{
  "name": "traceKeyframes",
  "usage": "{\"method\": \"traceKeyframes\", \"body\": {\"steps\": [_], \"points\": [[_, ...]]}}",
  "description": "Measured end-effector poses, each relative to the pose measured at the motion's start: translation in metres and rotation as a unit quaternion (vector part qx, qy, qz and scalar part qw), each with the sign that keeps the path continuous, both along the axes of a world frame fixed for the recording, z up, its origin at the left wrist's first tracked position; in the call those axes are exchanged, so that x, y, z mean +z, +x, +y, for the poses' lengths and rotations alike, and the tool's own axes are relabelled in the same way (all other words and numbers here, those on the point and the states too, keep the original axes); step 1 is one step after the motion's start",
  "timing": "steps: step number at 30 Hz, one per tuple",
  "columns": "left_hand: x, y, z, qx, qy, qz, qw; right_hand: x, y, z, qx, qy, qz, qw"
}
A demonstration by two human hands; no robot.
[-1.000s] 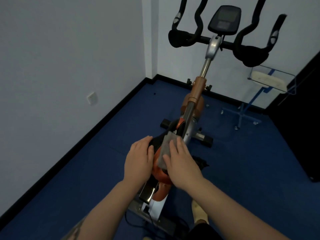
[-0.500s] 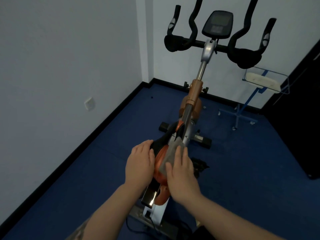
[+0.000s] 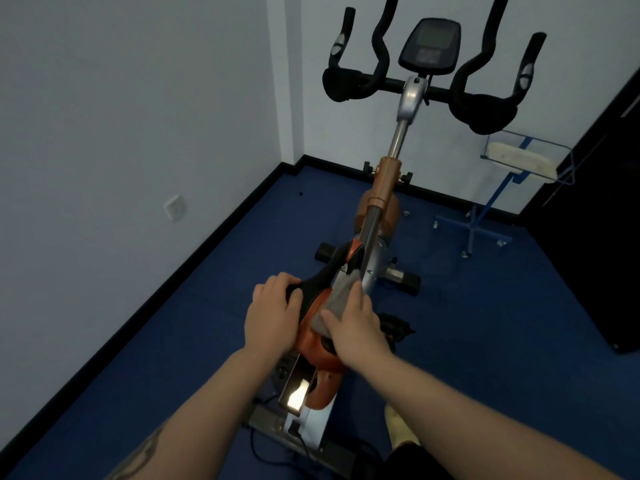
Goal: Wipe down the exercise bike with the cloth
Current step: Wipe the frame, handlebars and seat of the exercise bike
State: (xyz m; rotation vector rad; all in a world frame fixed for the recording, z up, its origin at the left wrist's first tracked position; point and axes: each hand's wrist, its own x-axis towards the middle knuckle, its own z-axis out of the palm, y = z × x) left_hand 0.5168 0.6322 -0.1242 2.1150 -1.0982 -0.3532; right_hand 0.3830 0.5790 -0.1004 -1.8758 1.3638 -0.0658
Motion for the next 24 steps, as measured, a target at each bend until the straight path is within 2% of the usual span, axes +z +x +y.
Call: {"method": "traceKeyframes", "body": {"steps": [3,5,7,9,11,14,15,18,21,24], "points": [[0.001,0.006,-0.011,0.025,-0.001,0.025,0.999,0.007,0.027,-0.039,-0.094,0.105,-0.068,0.988],[-0.002,0.006,-0.011,0.033,-0.005,0.036,0.999,0.006,0.028,-0.040,-0.126,0.126,-0.102,0.979],[-0.007,0.007,-0.008,0.025,-0.004,0.056,0.998,0.003,0.018,-0.018,-0.107,0.095,-0.055,0.988],[-0.008,0.009,-0.008,0.018,-0.001,0.064,0.998,-0.005,0.008,0.005,-0.078,0.020,-0.012,0.997],[-0.004,0.010,-0.012,0.018,0.002,0.069,0.997,-0.008,0.012,-0.002,-0.076,0.000,-0.003,0.997],[0.002,0.006,-0.010,0.018,0.010,0.075,0.997,0.002,0.027,-0.036,-0.137,0.103,-0.032,0.985],[0.003,0.006,-0.008,0.021,0.012,0.072,0.997,0.005,0.027,-0.036,-0.136,0.105,-0.041,0.984],[0.008,0.000,-0.009,0.036,0.046,0.031,0.998,-0.001,0.004,0.006,-0.056,-0.008,-0.048,0.997],[0.014,-0.011,-0.017,0.040,0.105,-0.074,0.991,-0.019,-0.023,0.044,-0.015,-0.080,-0.077,0.994],[0.019,-0.013,-0.021,0.052,0.103,-0.064,0.991,-0.019,-0.010,0.008,-0.047,-0.018,-0.111,0.993]]}}
